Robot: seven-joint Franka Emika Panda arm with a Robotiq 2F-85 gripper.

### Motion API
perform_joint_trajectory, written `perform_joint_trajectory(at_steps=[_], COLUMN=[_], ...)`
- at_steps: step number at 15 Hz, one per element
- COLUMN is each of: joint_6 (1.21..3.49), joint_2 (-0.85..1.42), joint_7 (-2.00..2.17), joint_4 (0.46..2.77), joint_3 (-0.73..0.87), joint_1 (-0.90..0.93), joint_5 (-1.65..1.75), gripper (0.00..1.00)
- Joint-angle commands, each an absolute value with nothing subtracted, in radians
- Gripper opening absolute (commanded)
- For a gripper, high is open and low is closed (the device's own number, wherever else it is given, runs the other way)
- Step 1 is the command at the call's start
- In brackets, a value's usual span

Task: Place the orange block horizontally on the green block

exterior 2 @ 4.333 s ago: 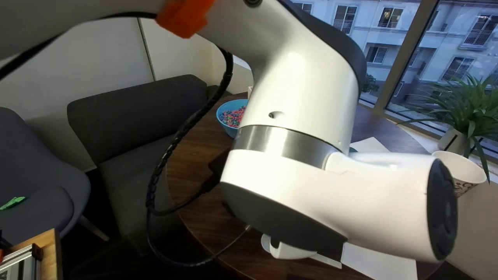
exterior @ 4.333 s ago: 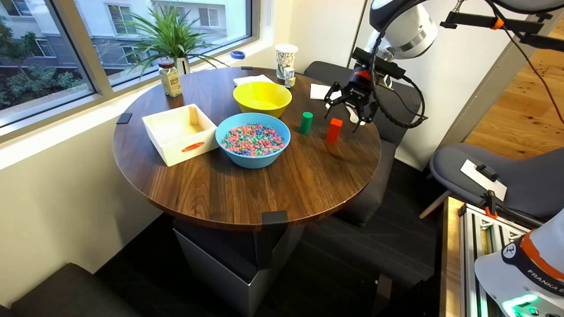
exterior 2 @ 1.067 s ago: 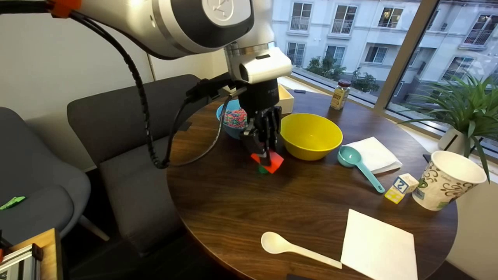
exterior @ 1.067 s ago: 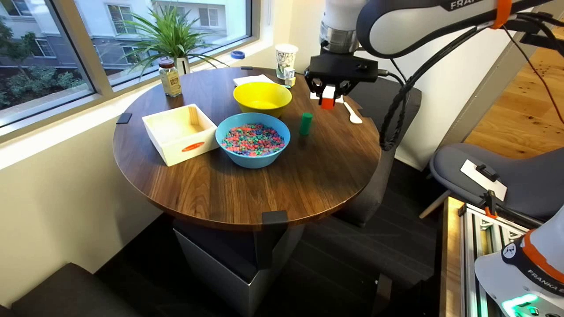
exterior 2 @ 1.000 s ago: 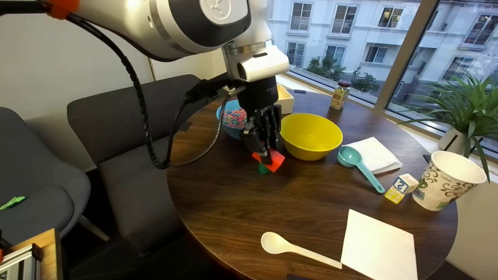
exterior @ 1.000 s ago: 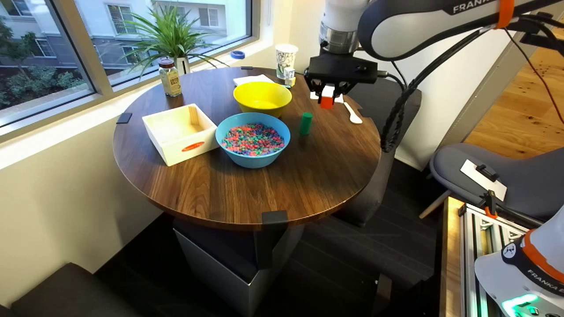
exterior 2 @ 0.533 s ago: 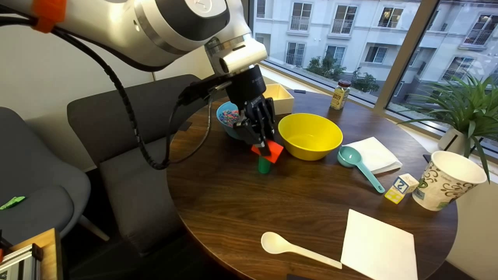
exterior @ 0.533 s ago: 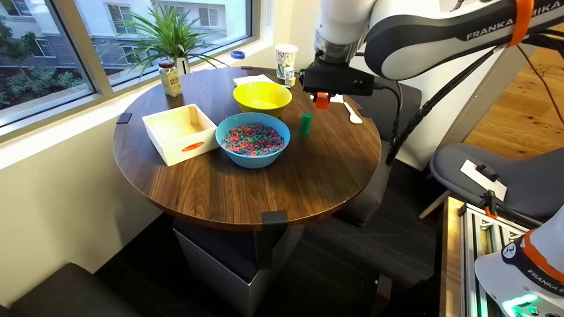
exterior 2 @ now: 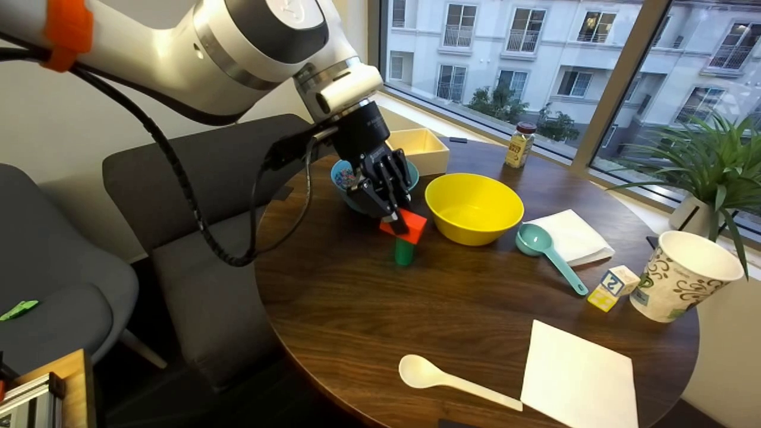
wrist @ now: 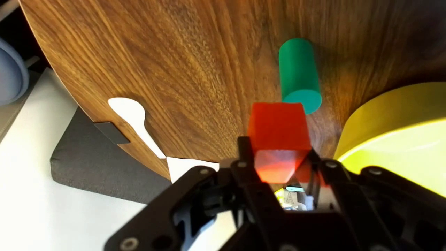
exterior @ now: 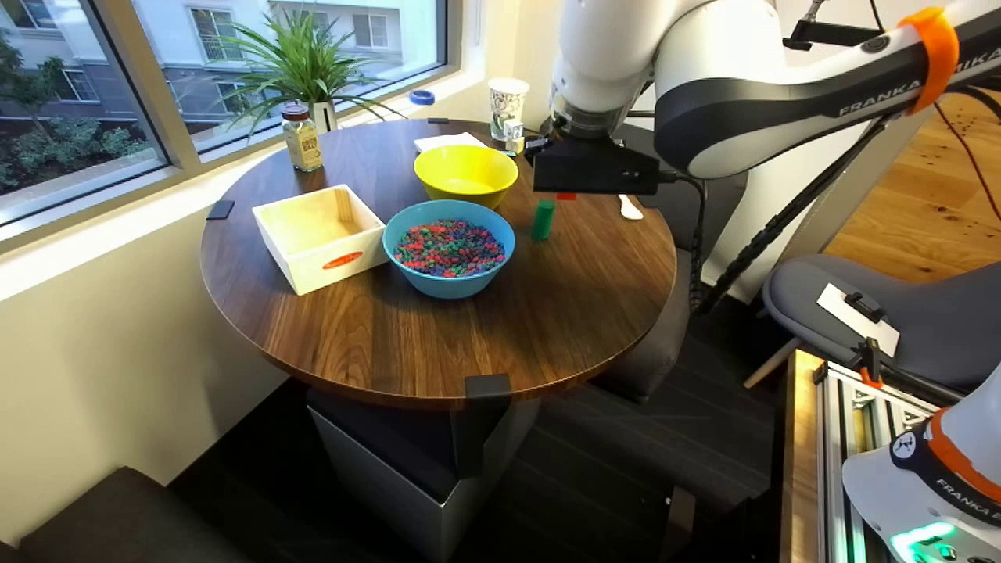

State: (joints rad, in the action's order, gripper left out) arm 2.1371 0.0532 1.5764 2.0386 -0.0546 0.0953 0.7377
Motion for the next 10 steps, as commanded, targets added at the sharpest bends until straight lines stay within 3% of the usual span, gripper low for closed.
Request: perform_joint_trajectory(at_steps=[1,10], joint_6=[2.140,2.144], joint_2=[0.048,0.075], joint_7=[1.640,1.718], joint_4=[2.070,2.083], joint_3=[-0.063,-0.080], joint_1=[0.104,0.117], joint_5=[0.805,0.902], gripper=[0.08,0.08])
